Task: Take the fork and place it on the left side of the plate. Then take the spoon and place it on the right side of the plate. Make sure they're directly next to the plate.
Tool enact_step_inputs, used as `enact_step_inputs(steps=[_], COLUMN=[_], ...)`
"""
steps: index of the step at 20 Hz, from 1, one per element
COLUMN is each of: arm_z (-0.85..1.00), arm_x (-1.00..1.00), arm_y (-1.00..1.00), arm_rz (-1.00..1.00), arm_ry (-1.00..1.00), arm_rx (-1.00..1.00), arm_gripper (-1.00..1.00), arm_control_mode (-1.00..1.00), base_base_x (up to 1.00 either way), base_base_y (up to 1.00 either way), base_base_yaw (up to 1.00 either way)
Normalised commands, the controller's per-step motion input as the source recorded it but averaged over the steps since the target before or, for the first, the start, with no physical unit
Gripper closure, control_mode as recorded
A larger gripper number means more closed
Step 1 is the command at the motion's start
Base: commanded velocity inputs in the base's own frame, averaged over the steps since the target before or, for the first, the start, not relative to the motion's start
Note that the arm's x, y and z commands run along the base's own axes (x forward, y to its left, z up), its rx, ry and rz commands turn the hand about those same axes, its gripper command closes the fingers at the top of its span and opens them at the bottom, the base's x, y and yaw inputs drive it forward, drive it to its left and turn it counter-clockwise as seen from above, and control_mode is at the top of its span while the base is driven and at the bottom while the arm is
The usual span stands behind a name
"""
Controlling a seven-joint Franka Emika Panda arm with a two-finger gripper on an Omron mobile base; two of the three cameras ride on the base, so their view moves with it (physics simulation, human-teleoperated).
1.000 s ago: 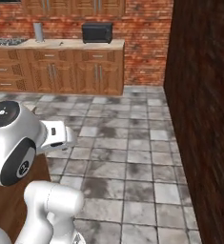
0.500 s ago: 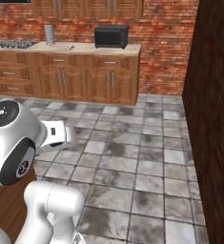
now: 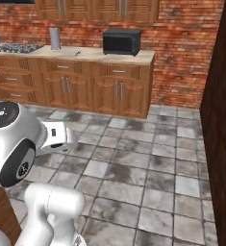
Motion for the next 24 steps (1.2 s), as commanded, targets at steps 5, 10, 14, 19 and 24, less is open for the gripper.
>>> enact_step_inputs(steps=[5, 10, 14, 19, 24], arm_z=[0.00, 0.00, 0.00, 0.00, 0.00], arm_x=[0.00, 0.00, 0.00, 0.00, 0.00], arm_y=[0.00, 0.00, 0.00, 0.00, 0.00], arm_rz=[0.00, 0.00, 0.00, 0.00, 0.00], arm_ry=[0.00, 0.00, 0.00, 0.00, 0.00], arm_rx=[0.00, 0.00, 0.00, 0.00, 0.00], arm_gripper=[-1.00, -1.00, -1.00, -1.00, -1.00], arm_control_mode=[1.00, 1.00, 1.00, 1.00, 1.00], base_base_x=[1.00, 1.00, 1.00, 1.00, 1.00], base_base_y=[-0.10, -0.01, 0.00, 0.00, 0.03], base_base_yaw=[0.18, 0.16, 0.14, 0.12, 0.09])
